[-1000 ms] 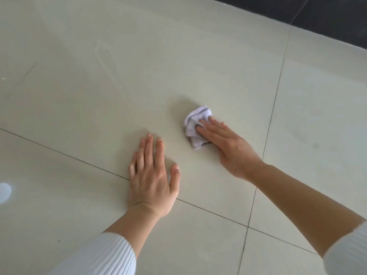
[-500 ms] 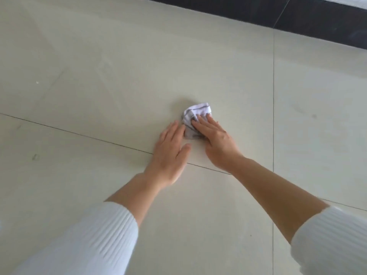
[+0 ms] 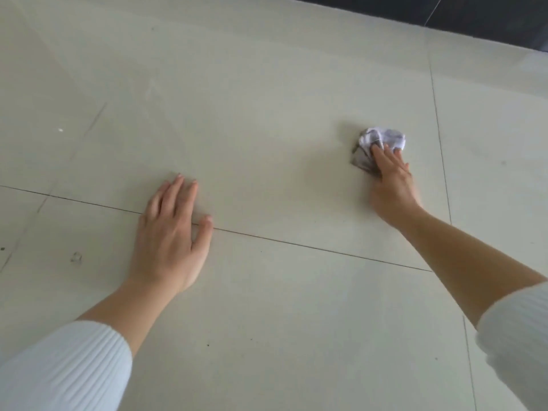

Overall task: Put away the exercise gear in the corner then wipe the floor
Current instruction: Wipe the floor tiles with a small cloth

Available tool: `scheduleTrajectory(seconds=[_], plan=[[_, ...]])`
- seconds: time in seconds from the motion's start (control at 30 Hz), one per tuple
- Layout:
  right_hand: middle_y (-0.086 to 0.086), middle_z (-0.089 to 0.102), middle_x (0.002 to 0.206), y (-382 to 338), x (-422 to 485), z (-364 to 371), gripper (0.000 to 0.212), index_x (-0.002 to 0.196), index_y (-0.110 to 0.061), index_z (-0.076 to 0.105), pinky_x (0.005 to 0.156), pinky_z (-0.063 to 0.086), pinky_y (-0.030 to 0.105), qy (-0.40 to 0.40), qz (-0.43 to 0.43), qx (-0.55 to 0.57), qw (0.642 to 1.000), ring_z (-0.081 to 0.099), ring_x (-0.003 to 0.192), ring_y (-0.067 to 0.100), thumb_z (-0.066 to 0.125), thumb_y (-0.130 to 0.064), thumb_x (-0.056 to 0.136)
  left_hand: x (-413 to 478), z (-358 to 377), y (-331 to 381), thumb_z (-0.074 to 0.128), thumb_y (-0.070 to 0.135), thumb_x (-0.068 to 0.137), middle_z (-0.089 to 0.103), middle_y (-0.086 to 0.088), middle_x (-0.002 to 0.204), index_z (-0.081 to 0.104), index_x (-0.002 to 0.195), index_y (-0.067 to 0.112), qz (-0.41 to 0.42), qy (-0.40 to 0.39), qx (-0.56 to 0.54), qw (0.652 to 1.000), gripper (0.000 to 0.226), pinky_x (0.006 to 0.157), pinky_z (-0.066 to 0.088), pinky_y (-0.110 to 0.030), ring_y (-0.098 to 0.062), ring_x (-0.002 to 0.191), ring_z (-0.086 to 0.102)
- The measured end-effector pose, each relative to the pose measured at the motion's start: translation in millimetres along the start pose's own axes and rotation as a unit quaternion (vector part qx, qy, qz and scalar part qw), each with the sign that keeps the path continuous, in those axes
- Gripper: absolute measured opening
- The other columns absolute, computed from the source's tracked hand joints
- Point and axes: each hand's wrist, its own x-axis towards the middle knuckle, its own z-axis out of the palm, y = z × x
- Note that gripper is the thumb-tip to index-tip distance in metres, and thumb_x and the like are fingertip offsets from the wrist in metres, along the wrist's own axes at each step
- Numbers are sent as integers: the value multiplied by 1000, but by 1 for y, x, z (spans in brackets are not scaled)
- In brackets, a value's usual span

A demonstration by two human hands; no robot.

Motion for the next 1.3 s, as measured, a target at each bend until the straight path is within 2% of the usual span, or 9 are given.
scheduleTrajectory(seconds=[0.2,0.5,0.57,0.63,0.7,0.77,0.83,1.03,1.3], plan=[[5,16,160,-64,68,15,67,149,-20,31,118,7,36,-15,4,8,1000,9,147,27,37,3,86,-2,-2,3,36,43,90,30,-7,154,35,145,15,-14,-6,-4,1000,62,112,27,-45,-27,141,24],[0,39,150,-101,-44,48,60,140,-15,47,118,15,34,-136,-330,21,934,23,144,23,39,10,86,-2,-6,7,32,43,89,29,-9,155,34,146,14,-18,-21,-6,1000,64,111,25,-45,-28,141,24],[-7,34,152,-83,-60,36,63,143,-17,43,120,15,33,-162,-345,5,925,19,146,15,40,13,87,-2,-6,7,31,44,89,28,-9,155,33,146,14,-20,-21,-7,1000,65,111,25,-45,-28,141,23],[-9,30,152,-61,-52,18,73,144,-21,41,119,17,38,-112,-218,14,969,19,145,13,38,19,83,-2,-6,7,30,44,88,28,-9,155,33,146,14,-21,-23,-7,999,65,111,24,-45,-29,142,22],[-10,25,155,-35,-38,-4,81,145,-30,37,117,22,41,-34,22,23,999,23,145,19,35,15,79,-2,-5,7,29,44,88,27,-9,155,33,146,14,-20,-24,-8,999,66,111,21,-44,-28,142,21],[-12,22,157,-17,-35,-20,83,146,-39,32,108,35,38,24,206,13,978,30,140,29,32,10,78,-2,-3,7,29,44,89,26,-10,155,32,146,13,-17,-21,-8,1000,65,111,20,-44,-29,142,20],[-11,23,157,-21,-49,-19,82,146,-38,33,100,37,32,49,242,13,969,34,138,29,32,8,79,-2,-3,7,30,43,89,26,-10,155,32,146,13,-13,-18,-11,1000,65,111,20,-44,-29,141,20],[-22,33,147,-87,-141,28,79,139,-30,49,97,19,-3,-10,57,73,996,15,144,1,36,15,75,-2,-2,5,33,39,90,27,-14,154,31,146,8,6,-22,-32,999,64,114,19,-48,-34,141,21],[-9,33,152,-146,-268,67,79,143,-20,44,118,13,27,-132,-134,46,981,14,146,12,32,13,72,-1,-4,2,42,33,91,29,-17,153,34,144,6,23,-28,-62,997,60,113,20,-50,-37,140,23]])
